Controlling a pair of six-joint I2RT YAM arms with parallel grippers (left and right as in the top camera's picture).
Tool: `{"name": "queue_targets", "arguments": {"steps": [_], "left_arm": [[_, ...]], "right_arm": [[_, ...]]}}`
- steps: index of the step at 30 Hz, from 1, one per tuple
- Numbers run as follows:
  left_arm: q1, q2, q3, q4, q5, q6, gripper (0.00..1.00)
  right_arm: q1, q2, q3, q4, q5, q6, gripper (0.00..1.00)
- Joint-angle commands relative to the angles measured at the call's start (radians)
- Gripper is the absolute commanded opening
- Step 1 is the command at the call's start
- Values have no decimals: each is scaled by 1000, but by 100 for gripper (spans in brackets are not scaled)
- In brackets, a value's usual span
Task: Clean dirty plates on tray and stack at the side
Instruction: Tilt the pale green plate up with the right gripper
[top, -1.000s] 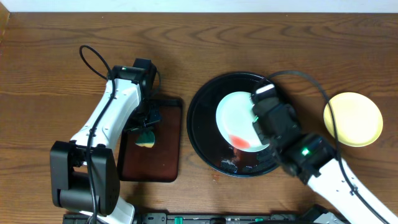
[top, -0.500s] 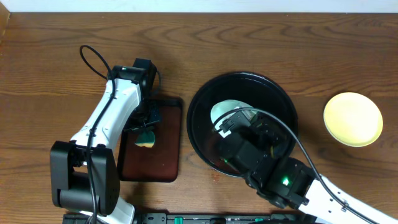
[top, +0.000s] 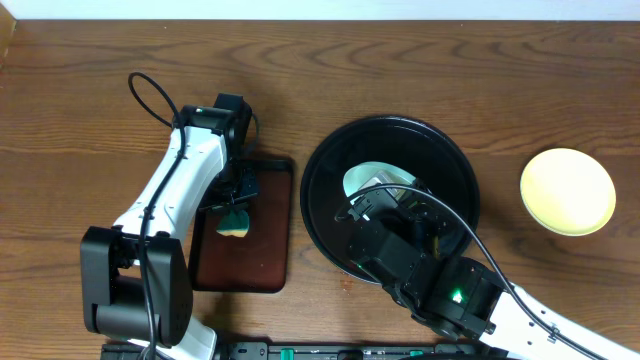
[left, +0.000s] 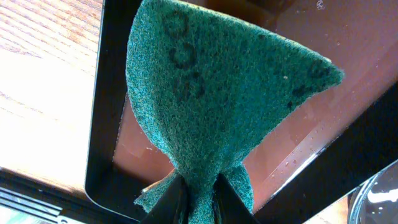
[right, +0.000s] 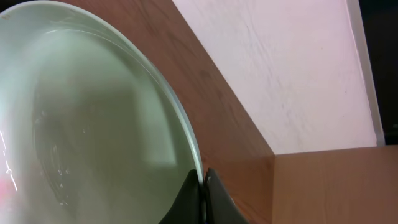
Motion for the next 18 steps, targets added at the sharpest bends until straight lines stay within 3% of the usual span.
{"name": "queue_targets", "arguments": {"steps": [1,18], "left_arm": [[2,0,-5,-3,-8,6,14],[2,0,-5,-3,-8,6,15]], "right_arm": [[10,-14,18,3,39,-12,1],[10,-14,18,3,56,-12,1]]}}
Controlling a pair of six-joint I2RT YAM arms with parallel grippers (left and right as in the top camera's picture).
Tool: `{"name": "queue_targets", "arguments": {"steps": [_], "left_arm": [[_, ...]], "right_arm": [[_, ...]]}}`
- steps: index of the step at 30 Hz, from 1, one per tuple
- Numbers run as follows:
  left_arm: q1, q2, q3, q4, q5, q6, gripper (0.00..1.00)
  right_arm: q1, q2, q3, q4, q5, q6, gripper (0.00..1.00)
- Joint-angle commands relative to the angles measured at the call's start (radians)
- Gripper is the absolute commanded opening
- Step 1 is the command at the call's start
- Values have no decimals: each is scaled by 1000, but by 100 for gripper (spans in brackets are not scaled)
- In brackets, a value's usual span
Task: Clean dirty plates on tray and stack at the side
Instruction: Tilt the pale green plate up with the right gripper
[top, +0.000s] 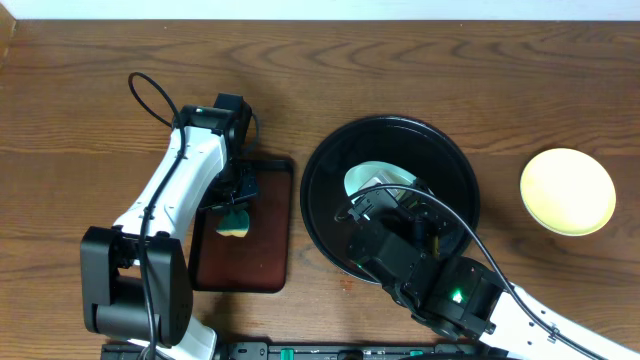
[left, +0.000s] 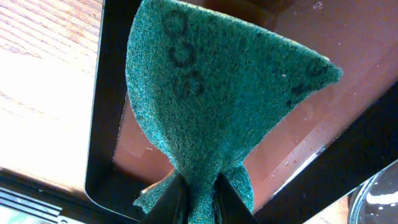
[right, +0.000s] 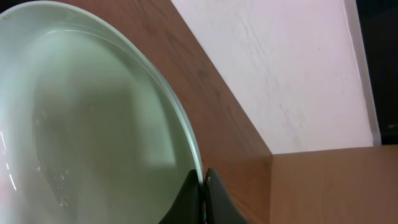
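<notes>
My left gripper (left: 200, 193) is shut on a green scouring sponge (left: 217, 93), which hangs over the brown rectangular tray (top: 265, 235); overhead, the sponge (top: 235, 222) shows with its yellow side. My right gripper (right: 203, 186) is shut on the rim of a pale green plate (right: 93, 124), tilted up over the round black tray (top: 330, 180). Overhead, that plate (top: 365, 177) is partly hidden by the right arm. A yellow plate (top: 567, 191) lies flat at the right side of the table.
The black-rimmed brown tray holds some water drops. The left arm reaches over the tray's left edge, its cable looping behind. A white wall edge runs along the far side of the wooden table (top: 420, 70).
The sponge has shifted very slightly in the left wrist view, and the green plate is barely moved in the right gripper. Both grips are unchanged.
</notes>
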Motion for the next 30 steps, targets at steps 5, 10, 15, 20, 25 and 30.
{"name": "queue_targets", "arguments": {"steps": [5,10,15,20,25,30], "left_arm": [[2,0,-5,-3,-8,5,15],[2,0,-5,-3,-8,5,15],[2,0,-5,-3,-8,5,15],[2,0,-5,-3,-8,5,14],[2,0,-5,-3,-8,5,15],[2,0,-5,-3,-8,5,15]], "right_arm": [[10,-13,18,3,74,-44,1],[18,-13,18,6,76,-44,1],[17,-14,18,6,79,-44,1],[17,-13,18,7,86,-44,1],[17,-13,18,6,86,-44,1],[17,-13,18,7,85,-43,1]]}}
